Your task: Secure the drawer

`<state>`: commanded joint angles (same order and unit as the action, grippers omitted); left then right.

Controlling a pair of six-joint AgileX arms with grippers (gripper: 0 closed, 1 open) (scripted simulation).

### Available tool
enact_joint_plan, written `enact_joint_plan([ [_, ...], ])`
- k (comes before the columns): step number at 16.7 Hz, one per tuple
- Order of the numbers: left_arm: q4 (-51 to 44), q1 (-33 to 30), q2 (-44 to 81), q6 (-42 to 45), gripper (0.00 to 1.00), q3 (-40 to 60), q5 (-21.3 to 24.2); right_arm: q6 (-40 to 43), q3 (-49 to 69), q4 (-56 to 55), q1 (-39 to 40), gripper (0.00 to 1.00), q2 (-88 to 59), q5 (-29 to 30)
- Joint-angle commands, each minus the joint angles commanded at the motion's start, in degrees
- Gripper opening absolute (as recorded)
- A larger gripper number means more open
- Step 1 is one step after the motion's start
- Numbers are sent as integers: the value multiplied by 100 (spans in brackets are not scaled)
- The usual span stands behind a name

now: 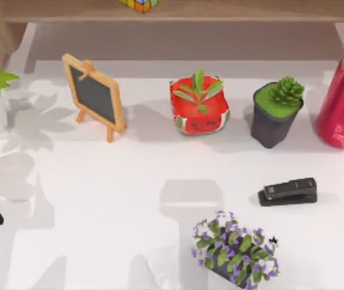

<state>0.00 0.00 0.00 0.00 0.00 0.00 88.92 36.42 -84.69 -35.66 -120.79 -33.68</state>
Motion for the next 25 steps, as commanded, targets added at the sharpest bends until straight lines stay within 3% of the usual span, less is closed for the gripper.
enact_joint_plan([
  [10, 0, 0, 0, 0, 100, 0, 0, -2, 626, 410, 280, 0, -247, 318],
  [17, 0, 0, 0, 0, 100, 0, 0, -1, 1882, 1139, 706, 0, -773, 753],
  [25, 0, 0, 0, 0, 100, 0, 0, -2, 2149, 1304, 773, 0, -892, 816],
])
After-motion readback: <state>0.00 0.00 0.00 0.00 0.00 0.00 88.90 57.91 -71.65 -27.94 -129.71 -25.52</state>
